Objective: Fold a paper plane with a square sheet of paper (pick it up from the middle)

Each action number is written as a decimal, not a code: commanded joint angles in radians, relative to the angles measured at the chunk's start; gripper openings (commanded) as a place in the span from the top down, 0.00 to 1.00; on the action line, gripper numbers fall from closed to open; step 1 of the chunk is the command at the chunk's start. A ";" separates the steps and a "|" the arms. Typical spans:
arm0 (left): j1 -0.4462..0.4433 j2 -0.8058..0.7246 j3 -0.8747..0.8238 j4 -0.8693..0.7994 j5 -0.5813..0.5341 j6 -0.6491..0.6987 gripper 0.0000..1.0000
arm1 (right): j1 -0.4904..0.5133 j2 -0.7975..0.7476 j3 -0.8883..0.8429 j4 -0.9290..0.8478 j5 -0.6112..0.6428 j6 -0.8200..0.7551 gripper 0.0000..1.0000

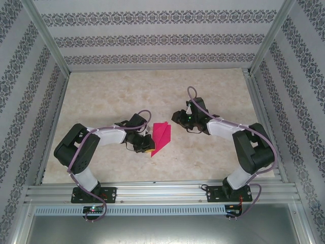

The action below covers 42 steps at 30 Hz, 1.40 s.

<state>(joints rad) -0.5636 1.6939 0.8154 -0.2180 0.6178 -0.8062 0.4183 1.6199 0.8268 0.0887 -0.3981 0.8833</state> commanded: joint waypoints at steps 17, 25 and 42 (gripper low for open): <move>0.045 -0.024 0.198 -0.249 -0.239 0.178 0.61 | 0.164 0.002 -0.075 -0.046 0.039 0.140 0.54; 0.048 0.055 0.240 -0.242 -0.240 0.199 0.61 | 0.171 0.030 -0.077 -0.064 0.044 0.144 0.49; 0.047 0.139 0.257 -0.235 -0.199 0.216 0.61 | 0.180 0.096 -0.081 0.022 0.000 0.172 0.52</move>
<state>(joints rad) -0.5266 1.8023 1.0576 -0.4328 0.3988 -0.6147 0.5854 1.6825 0.7616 0.0483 -0.3832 1.0370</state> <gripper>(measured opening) 0.391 0.477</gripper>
